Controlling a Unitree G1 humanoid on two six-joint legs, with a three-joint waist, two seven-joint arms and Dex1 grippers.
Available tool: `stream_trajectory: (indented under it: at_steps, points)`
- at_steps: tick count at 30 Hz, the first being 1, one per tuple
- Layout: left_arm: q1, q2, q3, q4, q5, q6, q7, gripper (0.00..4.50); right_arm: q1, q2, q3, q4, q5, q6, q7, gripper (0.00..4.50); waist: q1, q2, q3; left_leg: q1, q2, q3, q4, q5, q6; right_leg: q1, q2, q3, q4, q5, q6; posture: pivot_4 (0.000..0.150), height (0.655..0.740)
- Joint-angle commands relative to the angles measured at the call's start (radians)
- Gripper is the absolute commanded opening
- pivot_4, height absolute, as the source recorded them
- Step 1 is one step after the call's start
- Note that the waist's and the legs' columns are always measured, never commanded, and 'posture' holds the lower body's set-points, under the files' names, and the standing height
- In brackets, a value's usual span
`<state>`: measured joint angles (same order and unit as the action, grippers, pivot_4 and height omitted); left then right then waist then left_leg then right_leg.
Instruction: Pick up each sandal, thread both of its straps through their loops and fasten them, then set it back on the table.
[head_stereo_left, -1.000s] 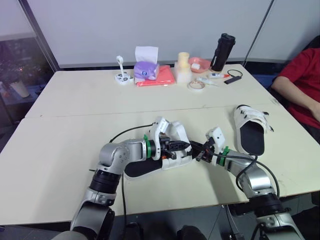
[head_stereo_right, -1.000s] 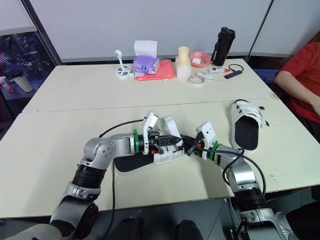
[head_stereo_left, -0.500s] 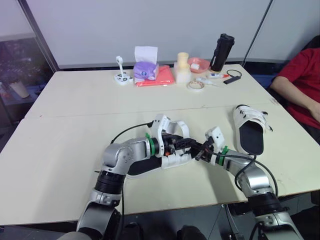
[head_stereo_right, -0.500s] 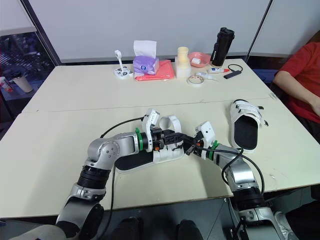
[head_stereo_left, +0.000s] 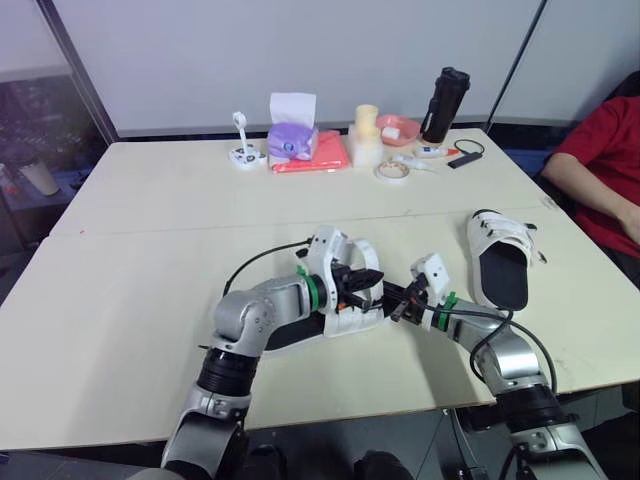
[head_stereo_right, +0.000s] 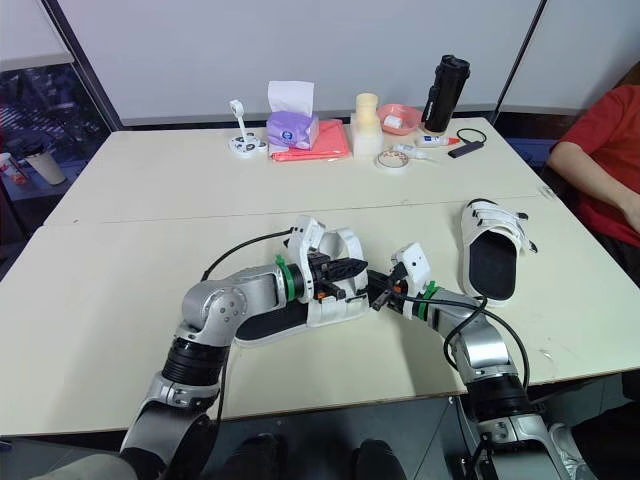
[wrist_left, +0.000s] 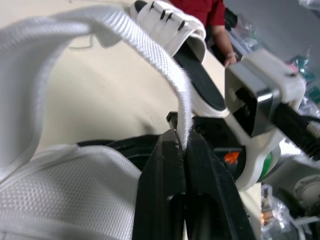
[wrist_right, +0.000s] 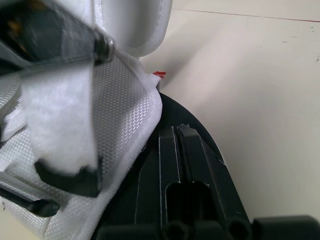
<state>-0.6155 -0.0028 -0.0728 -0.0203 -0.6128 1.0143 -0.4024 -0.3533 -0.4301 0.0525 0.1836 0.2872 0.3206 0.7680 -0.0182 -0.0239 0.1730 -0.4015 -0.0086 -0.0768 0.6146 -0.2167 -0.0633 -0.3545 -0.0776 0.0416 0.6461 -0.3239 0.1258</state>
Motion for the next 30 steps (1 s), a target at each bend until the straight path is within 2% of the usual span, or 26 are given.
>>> stream_trajectory:
  at_steps: [1,7,13,19,30]
  points:
    - [-0.030,0.002,0.073,-0.001,-0.099,0.102,-0.026,0.02,0.042,0.002,0.041,0.065,-0.050,0.039,-0.011,0.00,0.000,0.000,0.000,0.000,0.000,0.000,0.000,0.000,0.000,0.000,0.000,0.000,0.000,0.000,0.000,0.150,0.7400]
    - [-0.047,0.030,0.176,0.111,-0.179,0.251,-0.035,0.02,0.045,-0.003,0.044,0.065,-0.055,0.037,-0.011,0.00,-0.001,0.000,0.000,0.000,0.000,0.000,0.000,0.000,0.000,0.000,0.000,0.000,0.000,0.000,0.000,0.150,0.7400]
    - [-0.028,0.069,0.098,0.119,-0.132,0.216,-0.074,0.02,0.049,0.001,0.041,0.063,-0.054,0.039,-0.018,0.00,-0.001,0.000,0.000,0.000,0.000,0.000,-0.001,0.000,0.000,0.000,0.000,0.000,0.000,0.000,0.000,0.150,0.7400]
    - [-0.014,0.137,-0.066,0.088,-0.014,0.084,-0.145,0.02,0.050,0.004,0.039,0.061,-0.053,0.040,-0.022,0.00,0.000,-0.001,-0.001,0.000,0.000,0.000,-0.002,0.000,0.000,0.000,0.000,0.000,-0.001,0.000,0.000,0.150,0.7400]
    - [-0.075,0.207,-0.177,-0.020,0.095,-0.129,-0.277,0.02,0.046,0.008,0.039,0.063,-0.052,0.042,-0.024,0.00,0.001,-0.001,-0.001,0.000,0.000,0.000,-0.002,0.000,0.000,0.000,0.000,0.000,-0.001,0.000,-0.001,0.150,0.7400]
